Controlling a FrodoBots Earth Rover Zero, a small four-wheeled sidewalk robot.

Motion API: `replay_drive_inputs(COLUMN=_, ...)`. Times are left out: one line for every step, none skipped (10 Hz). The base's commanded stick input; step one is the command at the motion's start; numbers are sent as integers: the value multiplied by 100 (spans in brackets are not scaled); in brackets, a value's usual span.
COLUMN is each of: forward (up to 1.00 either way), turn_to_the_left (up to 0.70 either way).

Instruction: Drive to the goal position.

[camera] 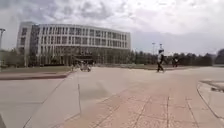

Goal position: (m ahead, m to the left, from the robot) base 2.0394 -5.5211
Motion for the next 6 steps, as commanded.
replay_drive_inputs(forward=70, turn_to_the_left=5)
replay_drive_inputs(forward=70, turn_to_the_left=8)
replay_drive_inputs(forward=70, turn_to_the_left=13)
replay_drive_inputs(forward=70, turn_to_the_left=11)
replay_drive_inputs(forward=70, turn_to_the_left=5)
replay_drive_inputs(forward=70, turn_to_the_left=0)
